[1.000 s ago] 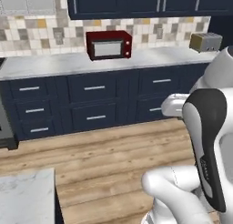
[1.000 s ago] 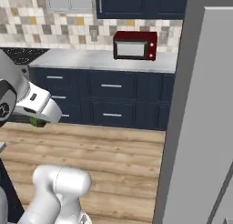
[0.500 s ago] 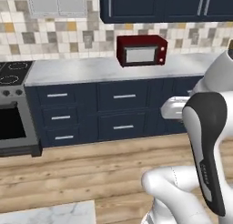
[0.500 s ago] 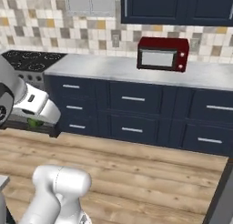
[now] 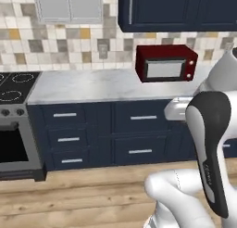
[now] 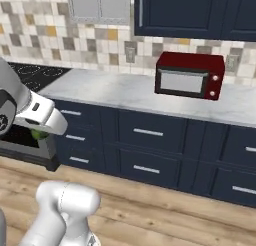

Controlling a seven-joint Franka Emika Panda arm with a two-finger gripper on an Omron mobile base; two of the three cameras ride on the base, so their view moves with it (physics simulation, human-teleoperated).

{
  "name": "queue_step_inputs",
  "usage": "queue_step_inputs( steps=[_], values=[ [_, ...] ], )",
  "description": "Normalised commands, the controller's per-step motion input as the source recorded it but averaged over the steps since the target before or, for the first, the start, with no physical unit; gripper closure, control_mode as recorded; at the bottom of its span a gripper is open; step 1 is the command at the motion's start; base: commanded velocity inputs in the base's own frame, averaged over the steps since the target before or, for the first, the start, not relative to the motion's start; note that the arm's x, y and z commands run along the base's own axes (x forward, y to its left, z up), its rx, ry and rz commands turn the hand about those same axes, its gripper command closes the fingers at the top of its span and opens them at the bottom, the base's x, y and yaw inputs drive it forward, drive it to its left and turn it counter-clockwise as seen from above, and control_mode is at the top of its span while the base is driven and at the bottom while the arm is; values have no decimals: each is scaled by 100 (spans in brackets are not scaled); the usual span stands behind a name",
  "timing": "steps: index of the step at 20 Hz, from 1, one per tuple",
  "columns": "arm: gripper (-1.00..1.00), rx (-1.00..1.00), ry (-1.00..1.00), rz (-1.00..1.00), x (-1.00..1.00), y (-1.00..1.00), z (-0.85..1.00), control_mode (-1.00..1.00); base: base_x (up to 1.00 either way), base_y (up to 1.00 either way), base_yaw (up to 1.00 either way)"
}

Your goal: Take the avocado and potato out of the freezer and place them in the tupperware container on the counter. Then put the tupperware containing the vegetables back in the freezer.

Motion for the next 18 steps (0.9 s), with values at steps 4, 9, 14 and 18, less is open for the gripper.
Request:
queue_step_inputs(
  steps=[4, 9, 14, 18],
  values=[
    [100, 0, 0, 0, 0, 0, 0, 100, 100, 6, 51],
    [100, 0, 0, 0, 0, 0, 0, 100, 89, 2, 79],
    [100, 0, 0, 0, 0, 0, 0, 100, 73, 0, 86],
    [100, 0, 0, 0, 0, 0, 0, 100, 53, 0, 90]
  ],
)
